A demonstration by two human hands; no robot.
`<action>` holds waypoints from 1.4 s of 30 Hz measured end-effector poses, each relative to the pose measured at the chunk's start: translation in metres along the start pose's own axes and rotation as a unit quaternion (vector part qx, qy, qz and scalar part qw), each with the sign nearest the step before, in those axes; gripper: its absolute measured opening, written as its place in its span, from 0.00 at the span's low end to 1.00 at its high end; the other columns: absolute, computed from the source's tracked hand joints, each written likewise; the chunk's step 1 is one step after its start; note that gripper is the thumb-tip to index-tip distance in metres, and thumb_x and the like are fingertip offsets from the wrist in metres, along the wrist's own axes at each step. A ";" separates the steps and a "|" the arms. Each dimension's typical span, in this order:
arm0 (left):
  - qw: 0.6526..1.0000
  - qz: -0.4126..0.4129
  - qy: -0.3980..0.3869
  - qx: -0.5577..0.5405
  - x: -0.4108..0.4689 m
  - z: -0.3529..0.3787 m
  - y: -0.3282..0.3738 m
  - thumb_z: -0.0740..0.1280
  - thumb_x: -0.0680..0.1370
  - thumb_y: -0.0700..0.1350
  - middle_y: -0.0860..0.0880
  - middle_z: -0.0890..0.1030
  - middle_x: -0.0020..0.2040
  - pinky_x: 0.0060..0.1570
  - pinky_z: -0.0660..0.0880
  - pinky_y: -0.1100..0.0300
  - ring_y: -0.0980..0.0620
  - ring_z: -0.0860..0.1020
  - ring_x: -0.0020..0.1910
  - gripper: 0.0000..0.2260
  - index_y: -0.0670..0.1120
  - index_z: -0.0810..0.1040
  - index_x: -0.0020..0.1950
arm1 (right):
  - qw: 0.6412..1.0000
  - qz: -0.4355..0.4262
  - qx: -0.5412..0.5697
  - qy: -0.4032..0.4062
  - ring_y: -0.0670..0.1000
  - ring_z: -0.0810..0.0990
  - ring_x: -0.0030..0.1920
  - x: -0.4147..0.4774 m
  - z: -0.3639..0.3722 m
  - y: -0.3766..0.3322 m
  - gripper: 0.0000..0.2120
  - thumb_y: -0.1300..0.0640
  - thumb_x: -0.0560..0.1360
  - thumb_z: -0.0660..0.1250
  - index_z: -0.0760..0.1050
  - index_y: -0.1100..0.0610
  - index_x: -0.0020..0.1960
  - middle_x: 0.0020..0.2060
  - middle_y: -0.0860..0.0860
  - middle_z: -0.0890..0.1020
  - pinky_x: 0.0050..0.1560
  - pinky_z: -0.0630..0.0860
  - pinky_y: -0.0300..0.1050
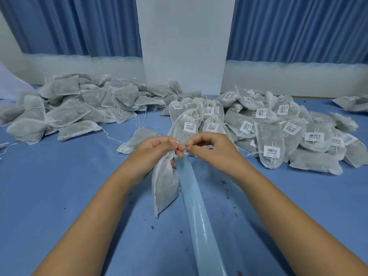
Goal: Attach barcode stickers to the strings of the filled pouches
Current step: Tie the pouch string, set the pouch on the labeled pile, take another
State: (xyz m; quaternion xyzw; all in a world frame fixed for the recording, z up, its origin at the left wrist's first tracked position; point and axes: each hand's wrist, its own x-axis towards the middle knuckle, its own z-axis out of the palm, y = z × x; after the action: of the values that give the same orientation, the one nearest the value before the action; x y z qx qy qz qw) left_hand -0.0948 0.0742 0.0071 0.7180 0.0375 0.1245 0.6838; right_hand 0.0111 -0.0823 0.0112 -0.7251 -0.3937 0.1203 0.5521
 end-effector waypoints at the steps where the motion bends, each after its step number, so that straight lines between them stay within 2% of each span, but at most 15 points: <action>1: 1.000 0.001 0.003 0.000 0.000 0.000 0.000 0.61 0.81 0.38 0.51 0.82 0.36 0.38 0.77 0.63 0.57 0.78 0.33 0.18 0.49 0.86 0.38 | 1.000 -0.001 -0.004 -0.010 0.42 0.78 0.43 -0.001 0.001 0.000 0.05 0.62 0.73 0.72 0.83 0.54 0.42 0.39 0.43 0.83 0.47 0.73 0.30; 8: 1.000 0.002 0.007 0.008 0.002 -0.002 -0.003 0.61 0.81 0.39 0.51 0.83 0.36 0.37 0.77 0.64 0.57 0.78 0.32 0.18 0.50 0.85 0.37 | 0.999 -0.006 0.028 -0.023 0.51 0.81 0.50 -0.003 0.005 0.002 0.02 0.59 0.74 0.72 0.84 0.56 0.45 0.45 0.51 0.85 0.53 0.75 0.37; 11: 1.000 -0.001 0.002 0.012 0.003 -0.003 -0.005 0.63 0.79 0.41 0.51 0.82 0.36 0.39 0.77 0.64 0.56 0.77 0.32 0.14 0.50 0.85 0.38 | 0.999 -0.018 0.021 -0.020 0.44 0.80 0.45 -0.003 0.009 0.004 0.02 0.61 0.75 0.72 0.83 0.57 0.44 0.44 0.52 0.84 0.48 0.74 0.35; 14: 1.000 -0.004 0.007 0.026 0.003 -0.001 -0.004 0.64 0.79 0.40 0.50 0.83 0.37 0.43 0.75 0.61 0.57 0.79 0.35 0.15 0.51 0.85 0.37 | 0.999 -0.023 -0.013 -0.035 0.35 0.75 0.40 -0.003 0.013 0.006 0.06 0.61 0.77 0.68 0.79 0.54 0.41 0.41 0.45 0.81 0.41 0.70 0.28; 17: 0.999 0.010 0.028 0.035 0.001 0.003 -0.001 0.64 0.79 0.37 0.51 0.84 0.37 0.41 0.75 0.63 0.59 0.80 0.36 0.16 0.51 0.84 0.36 | 0.999 -0.029 -0.033 -0.031 0.33 0.74 0.38 -0.002 0.014 0.007 0.05 0.63 0.77 0.65 0.77 0.60 0.43 0.46 0.49 0.79 0.41 0.68 0.27; 19: 0.999 0.020 0.043 0.026 -0.001 0.007 0.001 0.66 0.79 0.37 0.50 0.84 0.39 0.38 0.76 0.65 0.58 0.80 0.35 0.15 0.51 0.84 0.36 | 0.998 -0.036 -0.052 -0.018 0.36 0.73 0.40 -0.001 0.013 0.008 0.05 0.62 0.76 0.64 0.76 0.59 0.42 0.46 0.50 0.76 0.42 0.69 0.29; 21: 0.995 0.026 0.077 0.052 0.000 0.009 0.001 0.69 0.77 0.38 0.51 0.85 0.47 0.44 0.75 0.66 0.58 0.82 0.43 0.13 0.52 0.85 0.36 | 0.997 -0.043 -0.056 -0.008 0.38 0.72 0.39 0.000 0.012 0.007 0.08 0.63 0.76 0.64 0.73 0.54 0.39 0.43 0.47 0.74 0.42 0.68 0.31; 23: 0.989 0.026 0.114 0.095 0.002 0.008 0.000 0.71 0.76 0.40 0.57 0.83 0.52 0.49 0.71 0.70 0.64 0.80 0.50 0.14 0.55 0.85 0.34 | 0.997 -0.045 -0.058 -0.010 0.39 0.72 0.39 0.001 0.010 0.008 0.10 0.64 0.75 0.64 0.73 0.53 0.38 0.41 0.45 0.74 0.42 0.69 0.32; 27: 0.990 0.029 0.096 0.100 0.002 0.006 -0.002 0.69 0.77 0.37 0.55 0.85 0.42 0.52 0.74 0.66 0.58 0.81 0.47 0.15 0.54 0.85 0.35 | 0.999 -0.039 -0.031 -0.007 0.39 0.74 0.37 0.001 0.011 0.011 0.08 0.65 0.74 0.67 0.74 0.54 0.40 0.39 0.45 0.77 0.40 0.70 0.32; 30: 0.988 0.029 0.096 0.116 0.002 0.005 -0.002 0.68 0.77 0.37 0.54 0.85 0.40 0.51 0.74 0.66 0.58 0.80 0.46 0.17 0.55 0.85 0.35 | 0.998 -0.050 0.035 -0.008 0.44 0.77 0.40 0.000 0.012 0.011 0.11 0.65 0.72 0.72 0.71 0.54 0.43 0.40 0.47 0.80 0.43 0.73 0.37; 33: 0.987 0.020 0.102 0.121 0.003 0.005 -0.002 0.68 0.77 0.38 0.55 0.85 0.40 0.49 0.74 0.70 0.60 0.81 0.45 0.16 0.55 0.85 0.34 | 0.996 -0.064 0.059 -0.005 0.46 0.77 0.39 0.000 0.011 0.010 0.12 0.68 0.73 0.71 0.72 0.55 0.44 0.40 0.50 0.80 0.44 0.74 0.38; 35: 0.986 0.017 0.104 0.132 0.003 0.005 -0.002 0.68 0.76 0.38 0.55 0.85 0.39 0.44 0.73 0.74 0.62 0.80 0.42 0.14 0.53 0.84 0.34 | 0.997 -0.070 0.034 0.005 0.44 0.76 0.38 -0.001 0.012 0.010 0.10 0.69 0.73 0.70 0.76 0.54 0.45 0.40 0.49 0.79 0.42 0.73 0.35; 38: 0.979 0.020 0.117 0.163 0.004 0.007 -0.003 0.69 0.76 0.39 0.58 0.82 0.36 0.32 0.67 0.75 0.66 0.75 0.31 0.11 0.50 0.84 0.36 | 0.994 -0.092 -0.054 0.024 0.44 0.77 0.40 -0.001 0.012 0.012 0.10 0.67 0.74 0.69 0.82 0.54 0.49 0.40 0.48 0.80 0.42 0.71 0.31; 39: 0.977 0.020 0.122 0.173 0.004 0.007 -0.004 0.70 0.76 0.39 0.56 0.81 0.37 0.32 0.66 0.74 0.65 0.73 0.30 0.10 0.50 0.84 0.36 | 0.990 -0.102 -0.090 0.029 0.44 0.77 0.41 -0.001 0.013 0.012 0.09 0.66 0.74 0.69 0.83 0.54 0.49 0.41 0.48 0.80 0.43 0.71 0.30; 42: 0.973 0.020 0.124 0.196 0.005 0.005 -0.005 0.71 0.75 0.40 0.46 0.83 0.44 0.42 0.70 0.66 0.58 0.76 0.38 0.09 0.50 0.85 0.36 | 0.986 -0.105 -0.130 0.023 0.43 0.75 0.41 -0.001 0.014 0.013 0.08 0.65 0.74 0.69 0.83 0.53 0.46 0.41 0.50 0.80 0.43 0.69 0.30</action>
State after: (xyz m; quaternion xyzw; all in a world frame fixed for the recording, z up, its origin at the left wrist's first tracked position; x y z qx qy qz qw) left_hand -0.0881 0.0706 0.0023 0.8175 0.1308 0.2164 0.5174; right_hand 0.0083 -0.0743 -0.0059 -0.7477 -0.4672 -0.0073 0.4718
